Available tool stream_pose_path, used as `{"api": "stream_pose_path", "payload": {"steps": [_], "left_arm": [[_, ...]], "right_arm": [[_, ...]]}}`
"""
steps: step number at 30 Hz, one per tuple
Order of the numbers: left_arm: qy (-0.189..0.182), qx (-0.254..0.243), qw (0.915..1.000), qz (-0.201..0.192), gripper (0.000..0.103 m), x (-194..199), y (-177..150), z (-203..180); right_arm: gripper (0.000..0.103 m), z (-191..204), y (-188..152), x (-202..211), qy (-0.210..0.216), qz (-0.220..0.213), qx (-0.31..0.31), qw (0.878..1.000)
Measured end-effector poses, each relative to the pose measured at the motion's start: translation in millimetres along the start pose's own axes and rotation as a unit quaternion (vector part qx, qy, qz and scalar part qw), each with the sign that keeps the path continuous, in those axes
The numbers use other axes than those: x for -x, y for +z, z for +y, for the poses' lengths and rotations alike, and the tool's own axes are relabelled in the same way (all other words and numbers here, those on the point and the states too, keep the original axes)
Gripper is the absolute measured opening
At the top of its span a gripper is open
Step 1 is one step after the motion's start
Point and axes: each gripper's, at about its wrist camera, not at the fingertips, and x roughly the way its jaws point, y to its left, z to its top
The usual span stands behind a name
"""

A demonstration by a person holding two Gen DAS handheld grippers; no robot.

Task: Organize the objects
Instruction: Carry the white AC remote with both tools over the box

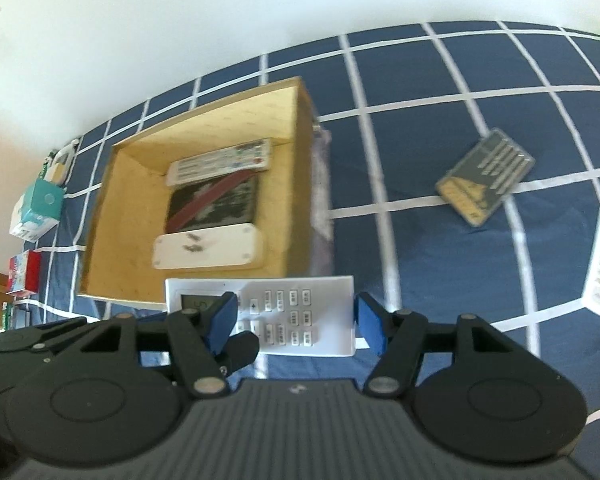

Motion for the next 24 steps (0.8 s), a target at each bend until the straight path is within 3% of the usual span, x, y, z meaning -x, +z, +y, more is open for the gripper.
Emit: {"api": "stream_pose_path", "payload": {"steps": [11,24], "left_arm": [[0.009,0.022,0.9997,-0.004,0.063,10.8,12.9,65.3],[0.014,0.037,0.9979,0.051,0.063,-42.0,44.6,105.9]], "right_arm": [[0.064,70.3,7.9,-25.5,0.012,0.005,0.024,1.0],[0.064,91.7,41.1,-93.5,0.013,0.058,0.013,0.998]]}}
